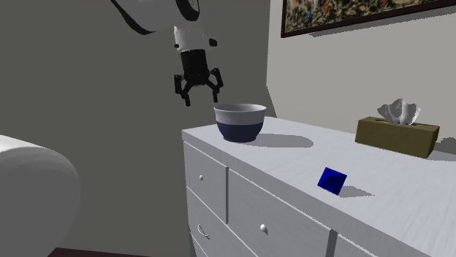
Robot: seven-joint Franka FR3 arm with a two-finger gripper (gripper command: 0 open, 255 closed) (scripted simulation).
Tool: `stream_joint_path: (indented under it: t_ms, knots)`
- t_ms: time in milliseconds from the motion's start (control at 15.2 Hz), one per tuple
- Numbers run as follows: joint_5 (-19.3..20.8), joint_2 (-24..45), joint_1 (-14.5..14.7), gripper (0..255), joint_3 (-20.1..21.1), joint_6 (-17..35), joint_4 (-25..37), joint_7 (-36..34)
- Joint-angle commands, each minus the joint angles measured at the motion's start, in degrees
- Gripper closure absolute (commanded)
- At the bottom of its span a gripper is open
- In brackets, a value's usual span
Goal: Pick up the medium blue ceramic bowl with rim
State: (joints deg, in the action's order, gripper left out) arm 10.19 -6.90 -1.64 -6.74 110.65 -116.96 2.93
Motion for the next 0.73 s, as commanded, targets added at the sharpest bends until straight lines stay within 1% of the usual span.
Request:
stream_joint_path:
  t_ms: [0, 330, 660]
  knots:
    - [0.8, 4.2, -0.2, 0, -0.1, 0.7, 4.0, 0.1]
    - [2.6, 14.4, -0.8, 0, -0.7, 1.3, 14.9, 0.8]
    - [2.8, 15.2, -0.8, 0, -0.8, 4.9, 12.0, 0.1]
